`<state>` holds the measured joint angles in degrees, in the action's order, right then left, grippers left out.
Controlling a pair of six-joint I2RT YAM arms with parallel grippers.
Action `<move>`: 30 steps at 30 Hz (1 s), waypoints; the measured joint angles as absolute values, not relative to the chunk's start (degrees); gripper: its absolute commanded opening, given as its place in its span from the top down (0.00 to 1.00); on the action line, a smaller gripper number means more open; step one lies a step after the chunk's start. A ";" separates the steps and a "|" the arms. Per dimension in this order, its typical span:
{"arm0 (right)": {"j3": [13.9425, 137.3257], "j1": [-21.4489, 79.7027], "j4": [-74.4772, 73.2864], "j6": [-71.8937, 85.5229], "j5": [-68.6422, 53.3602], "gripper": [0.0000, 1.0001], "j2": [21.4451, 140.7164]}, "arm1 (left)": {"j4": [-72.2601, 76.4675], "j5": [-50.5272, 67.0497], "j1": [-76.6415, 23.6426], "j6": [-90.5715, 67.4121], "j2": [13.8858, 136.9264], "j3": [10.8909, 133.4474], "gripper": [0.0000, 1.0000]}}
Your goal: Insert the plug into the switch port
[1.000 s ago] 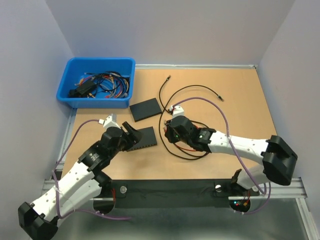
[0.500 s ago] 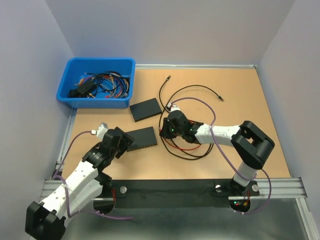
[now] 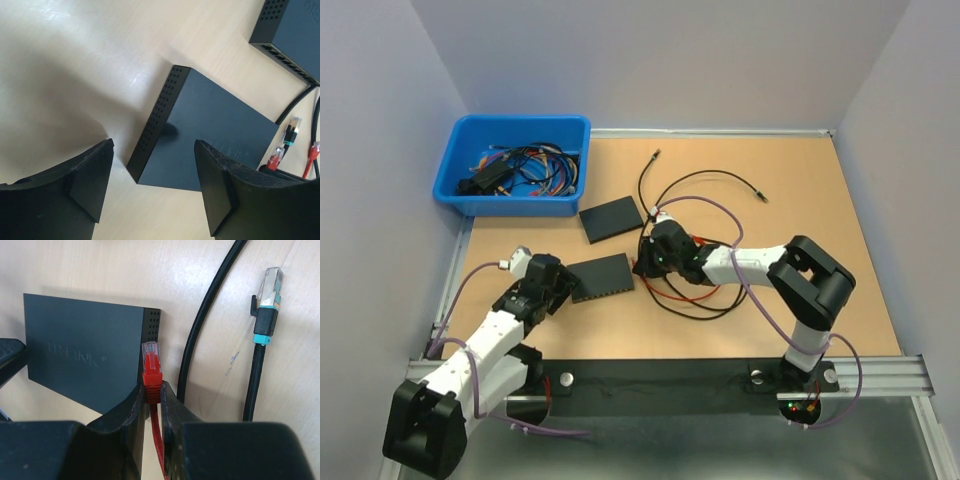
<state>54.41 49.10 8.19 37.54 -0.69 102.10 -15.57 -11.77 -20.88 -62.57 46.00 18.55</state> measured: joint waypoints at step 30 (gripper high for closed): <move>44.18 43.59 3.09 33.26 3.09 1.00 83.85 | -6.35 -6.04 -40.10 -70.35 51.68 17.52 0.35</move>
<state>44.18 43.59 3.09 33.26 3.09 83.85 -6.35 -6.04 -40.10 -70.35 51.68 17.52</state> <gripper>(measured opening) 0.189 0.650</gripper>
